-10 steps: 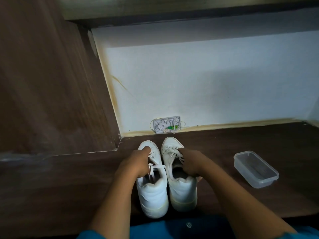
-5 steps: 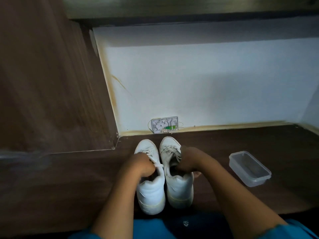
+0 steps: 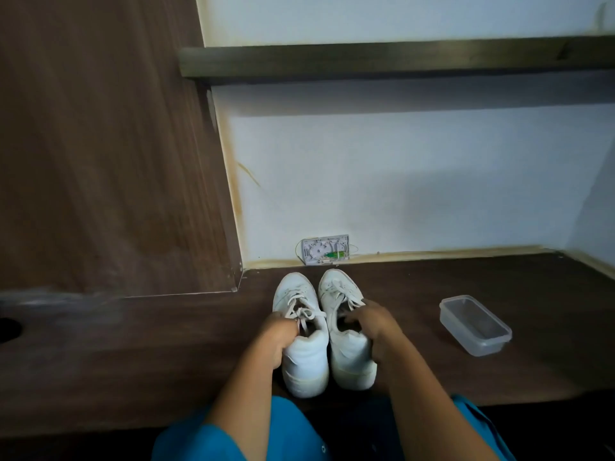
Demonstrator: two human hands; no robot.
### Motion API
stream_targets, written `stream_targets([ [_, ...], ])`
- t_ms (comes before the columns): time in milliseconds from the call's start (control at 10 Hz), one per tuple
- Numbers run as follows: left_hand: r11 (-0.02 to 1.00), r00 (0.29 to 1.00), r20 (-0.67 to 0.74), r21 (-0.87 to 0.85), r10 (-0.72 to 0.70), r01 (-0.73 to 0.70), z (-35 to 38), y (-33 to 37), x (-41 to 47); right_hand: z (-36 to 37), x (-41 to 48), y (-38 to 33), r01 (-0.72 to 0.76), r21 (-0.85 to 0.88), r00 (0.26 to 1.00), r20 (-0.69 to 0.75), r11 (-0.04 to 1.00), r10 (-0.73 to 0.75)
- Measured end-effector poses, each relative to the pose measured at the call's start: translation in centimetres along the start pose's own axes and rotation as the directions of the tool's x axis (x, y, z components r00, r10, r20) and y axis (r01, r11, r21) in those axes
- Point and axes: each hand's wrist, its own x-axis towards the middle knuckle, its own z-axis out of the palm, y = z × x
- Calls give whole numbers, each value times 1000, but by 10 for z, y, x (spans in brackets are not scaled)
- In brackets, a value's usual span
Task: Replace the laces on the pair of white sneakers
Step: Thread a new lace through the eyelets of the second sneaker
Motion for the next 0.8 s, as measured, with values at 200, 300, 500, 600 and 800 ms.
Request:
stream_targets([
  [200,995,1000,3,-102,14,-14,2,-9,22,-1,10,7,-31,168,998,-45,985,39],
  [300,985,999,2,-168,32,-31,0,-10,28,2,16,5,-23,209,993,-105,978,45],
  [500,965,995,6,-245,95,-91,0,-2,24,-15,2,2,-4,292,989,-142,956,48],
  [600,955,988,30,-264,150,-137,6,7,11,-33,-13,-6,44,331,987,-161,943,11],
  [800,936,948,120,-240,294,-259,32,51,-29,-86,-56,-14,102,361,966,-260,927,-5],
])
